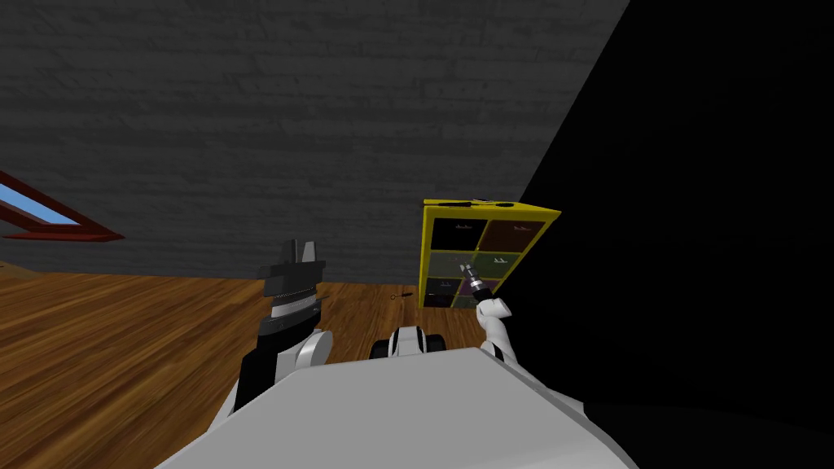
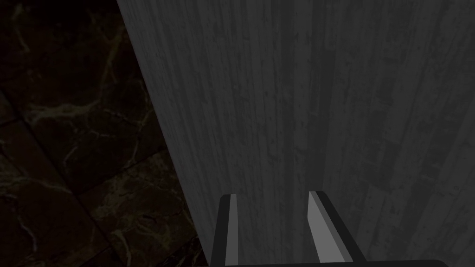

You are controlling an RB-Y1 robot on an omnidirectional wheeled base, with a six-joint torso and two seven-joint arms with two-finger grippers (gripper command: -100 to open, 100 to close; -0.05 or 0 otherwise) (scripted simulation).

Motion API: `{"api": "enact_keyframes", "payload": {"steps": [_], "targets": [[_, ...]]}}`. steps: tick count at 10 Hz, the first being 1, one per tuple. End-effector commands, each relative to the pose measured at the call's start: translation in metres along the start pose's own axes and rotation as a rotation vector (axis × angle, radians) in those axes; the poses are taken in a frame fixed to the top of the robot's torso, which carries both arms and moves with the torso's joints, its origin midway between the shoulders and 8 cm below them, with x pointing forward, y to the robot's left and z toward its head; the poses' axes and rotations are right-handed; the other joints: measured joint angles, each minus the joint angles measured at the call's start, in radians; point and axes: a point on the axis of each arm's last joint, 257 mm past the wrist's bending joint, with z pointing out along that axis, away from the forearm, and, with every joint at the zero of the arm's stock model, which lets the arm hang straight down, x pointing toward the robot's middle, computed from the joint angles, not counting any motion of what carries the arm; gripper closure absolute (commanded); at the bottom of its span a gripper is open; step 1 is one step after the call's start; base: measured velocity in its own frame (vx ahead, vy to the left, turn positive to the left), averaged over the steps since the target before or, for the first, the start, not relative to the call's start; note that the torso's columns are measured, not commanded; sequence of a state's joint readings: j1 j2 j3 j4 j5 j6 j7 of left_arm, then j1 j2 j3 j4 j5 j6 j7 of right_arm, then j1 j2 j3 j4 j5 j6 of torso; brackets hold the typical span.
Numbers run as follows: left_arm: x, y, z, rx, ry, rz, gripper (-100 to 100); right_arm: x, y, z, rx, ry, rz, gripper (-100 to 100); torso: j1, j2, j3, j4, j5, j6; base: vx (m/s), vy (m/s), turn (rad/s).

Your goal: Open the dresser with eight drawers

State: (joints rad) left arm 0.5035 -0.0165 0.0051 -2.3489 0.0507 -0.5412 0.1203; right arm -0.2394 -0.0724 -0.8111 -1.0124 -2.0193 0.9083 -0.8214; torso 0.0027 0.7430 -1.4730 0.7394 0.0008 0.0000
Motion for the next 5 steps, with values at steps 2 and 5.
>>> {"api": "enact_keyframes", "payload": {"steps": [2, 5], "targets": [[0.0, 0.0, 0.0, 0.0, 0.0, 0.0, 0, -0.022, 0.009, -0.001, -0.001, -0.001, 0.049, -100, -0.002, -0.002, -0.001, 0.0, 0.0, 0.0, 0.003, 0.008, 0.002], [0.0, 0.0, 0.0, 0.0, 0.0, 0.0, 0, -0.022, 0.004, 0.005, 0.0, 0.0, 0.049, 100, -0.003, -0.006, -0.004, -0.002, -0.001, 0.0, 0.022, 0.007, 0.009]]}}
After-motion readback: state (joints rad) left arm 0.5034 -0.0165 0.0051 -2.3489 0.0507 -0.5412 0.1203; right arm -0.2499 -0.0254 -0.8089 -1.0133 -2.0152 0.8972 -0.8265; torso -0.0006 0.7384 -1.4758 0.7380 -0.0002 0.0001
